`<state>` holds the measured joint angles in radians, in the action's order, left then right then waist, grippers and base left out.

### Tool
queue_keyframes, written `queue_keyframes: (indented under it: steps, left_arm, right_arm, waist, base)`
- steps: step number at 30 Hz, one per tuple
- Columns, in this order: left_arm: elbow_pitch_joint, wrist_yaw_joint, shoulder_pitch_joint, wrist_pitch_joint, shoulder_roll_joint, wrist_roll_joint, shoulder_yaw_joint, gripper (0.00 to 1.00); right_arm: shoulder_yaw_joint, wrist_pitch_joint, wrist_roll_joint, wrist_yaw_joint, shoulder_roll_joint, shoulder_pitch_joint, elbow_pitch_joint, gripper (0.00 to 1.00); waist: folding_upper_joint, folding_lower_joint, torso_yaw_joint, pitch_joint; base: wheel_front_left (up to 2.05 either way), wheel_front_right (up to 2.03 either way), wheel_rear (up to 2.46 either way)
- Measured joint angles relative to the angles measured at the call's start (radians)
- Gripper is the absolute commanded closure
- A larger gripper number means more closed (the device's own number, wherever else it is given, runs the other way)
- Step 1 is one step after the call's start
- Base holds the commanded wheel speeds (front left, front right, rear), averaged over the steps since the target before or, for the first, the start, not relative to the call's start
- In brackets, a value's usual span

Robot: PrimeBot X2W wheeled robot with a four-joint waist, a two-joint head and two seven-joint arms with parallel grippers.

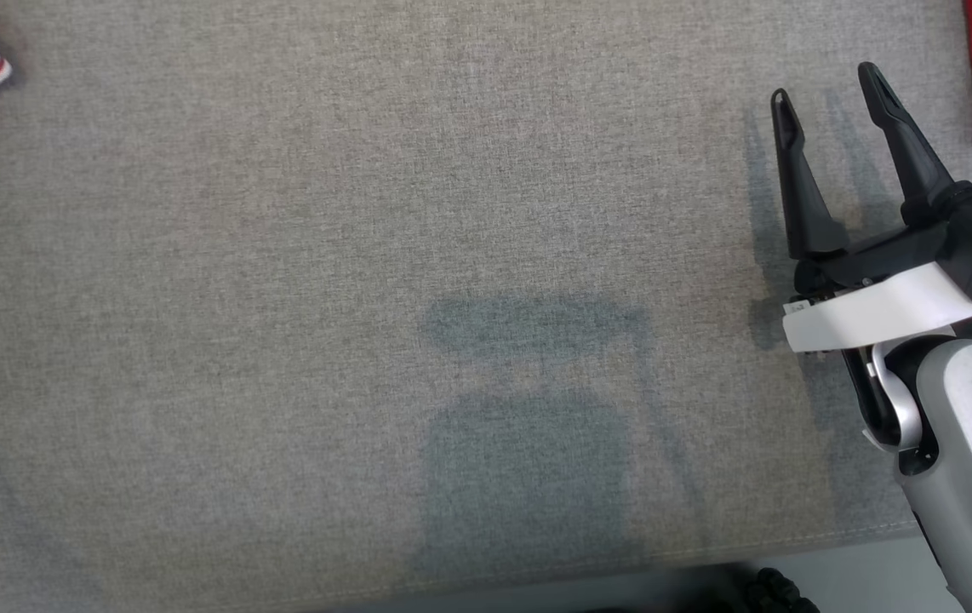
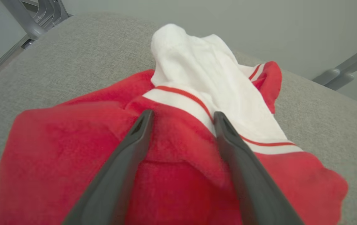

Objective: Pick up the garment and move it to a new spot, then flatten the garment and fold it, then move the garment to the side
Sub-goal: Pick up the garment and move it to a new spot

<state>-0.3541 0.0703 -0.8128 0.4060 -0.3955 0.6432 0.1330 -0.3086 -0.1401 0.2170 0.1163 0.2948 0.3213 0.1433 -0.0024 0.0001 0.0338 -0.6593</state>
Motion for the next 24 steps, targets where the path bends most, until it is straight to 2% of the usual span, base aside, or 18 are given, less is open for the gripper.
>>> queue_keyframes:
  steps: [5,6,7,8,9,18,22,24]
  left_arm:
    - [-0.047,-0.018,-0.024,-0.011,0.000,0.000,-0.009,0.00]
    - [-0.057,-0.019,-0.028,-0.011,0.000,0.000,-0.011,0.22]
    - [-0.061,-0.021,-0.030,-0.011,0.000,0.000,-0.013,0.67]
    - [-0.067,-0.028,-0.032,-0.013,0.000,0.000,-0.014,0.87]
    - [-0.075,-0.031,-0.035,-0.026,0.000,-0.001,-0.016,1.00]
    - [-0.081,-0.107,-0.112,-0.146,0.009,-0.021,-0.044,1.00]
    - [-0.051,-0.157,-0.141,-0.199,0.045,-0.021,-0.077,1.00]
    - [-0.038,-0.163,-0.150,-0.224,0.066,-0.021,-0.093,1.00]
  right_arm:
    - [-0.001,0.000,0.000,0.000,0.000,0.000,-0.003,0.00]
    - [-0.001,0.000,0.000,0.000,0.000,0.000,-0.003,0.00]
    - [-0.001,0.000,0.000,0.000,0.000,0.001,-0.004,0.00]
    - [-0.001,0.000,0.000,0.000,0.000,0.003,-0.006,0.00]
    - [-0.001,-0.004,0.000,0.000,-0.001,0.005,-0.009,0.00]
    - [-0.003,-0.042,0.000,0.000,-0.012,0.020,-0.058,0.00]
    - [-0.003,-0.056,0.000,0.000,-0.014,0.022,-0.087,0.00]
    - [-0.003,-0.062,0.001,0.000,-0.016,0.025,-0.097,0.00]
  waist:
    - [0.0000,0.0000,0.003,-0.018]
    - [0.0000,0.0000,0.003,-0.019]
    - [0.0000,0.0000,0.003,-0.020]
    - [0.0000,0.0000,0.003,-0.020]
    - [0.0000,0.0000,0.003,-0.019]
    - [0.0000,0.0000,-0.002,0.026]
    - [0.0000,0.0000,-0.007,0.062]
    - [0.0000,0.0000,-0.010,0.083]
  base:
    - [0.00,0.00,0.00]
    - [0.00,0.00,0.00]
    - [0.00,0.00,0.00]
    - [0.00,0.00,0.00]
    - [0.00,0.00,0.00]
    - [0.00,0.00,0.00]
    - [0.00,0.00,0.00]
    - [0.00,0.00,0.00]
